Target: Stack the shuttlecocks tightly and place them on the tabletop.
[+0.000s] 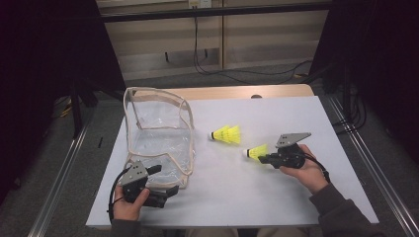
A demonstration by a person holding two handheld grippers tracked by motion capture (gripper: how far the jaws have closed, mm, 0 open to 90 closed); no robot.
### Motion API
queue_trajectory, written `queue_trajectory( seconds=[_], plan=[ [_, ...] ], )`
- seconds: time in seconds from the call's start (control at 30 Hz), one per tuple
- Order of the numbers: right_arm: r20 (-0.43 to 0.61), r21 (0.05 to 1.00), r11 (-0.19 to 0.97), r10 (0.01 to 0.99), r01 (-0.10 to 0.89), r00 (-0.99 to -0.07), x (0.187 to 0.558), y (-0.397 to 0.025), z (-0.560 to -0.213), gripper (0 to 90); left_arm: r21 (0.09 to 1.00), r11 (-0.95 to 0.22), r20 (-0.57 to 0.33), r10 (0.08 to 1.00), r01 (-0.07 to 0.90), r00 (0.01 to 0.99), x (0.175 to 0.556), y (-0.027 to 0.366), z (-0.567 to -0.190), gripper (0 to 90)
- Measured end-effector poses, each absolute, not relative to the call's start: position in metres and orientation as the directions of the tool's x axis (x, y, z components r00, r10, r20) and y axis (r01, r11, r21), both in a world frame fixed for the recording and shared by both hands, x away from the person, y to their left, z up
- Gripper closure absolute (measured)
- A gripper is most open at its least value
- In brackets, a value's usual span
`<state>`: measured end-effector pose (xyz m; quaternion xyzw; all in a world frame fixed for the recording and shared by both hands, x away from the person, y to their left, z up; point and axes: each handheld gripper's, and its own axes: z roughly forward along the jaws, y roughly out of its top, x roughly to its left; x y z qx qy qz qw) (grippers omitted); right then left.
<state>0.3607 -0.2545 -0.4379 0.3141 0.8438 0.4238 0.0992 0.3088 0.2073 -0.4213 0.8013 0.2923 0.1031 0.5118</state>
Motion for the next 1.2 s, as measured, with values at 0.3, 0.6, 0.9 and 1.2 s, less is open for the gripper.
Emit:
queue_trajectory(
  seconds=[0.3,0.6,0.9,1.2],
  plan=[
    [0.098,0.793,0.42,0.627,0.442,-0.773,0.365,-0.257,-0.436,89.2,0.881,-0.303,-0.136,0.572,0.363,0.809,0.309,0.207,-0.422,3.0],
    [0.092,0.796,0.416,0.634,0.439,-0.768,0.37,-0.257,-0.432,89.1,0.881,-0.303,-0.137,0.572,0.363,0.809,0.309,0.208,-0.421,3.0],
    [0.081,0.8,0.414,0.643,0.434,-0.762,0.375,-0.258,-0.429,89.1,0.881,-0.304,-0.136,0.571,0.362,0.809,0.309,0.208,-0.422,3.0],
    [0.081,0.806,0.398,0.659,0.439,-0.748,0.381,-0.263,-0.427,89.1,0.881,-0.304,-0.137,0.571,0.363,0.809,0.309,0.208,-0.422,3.0]
  ],
)
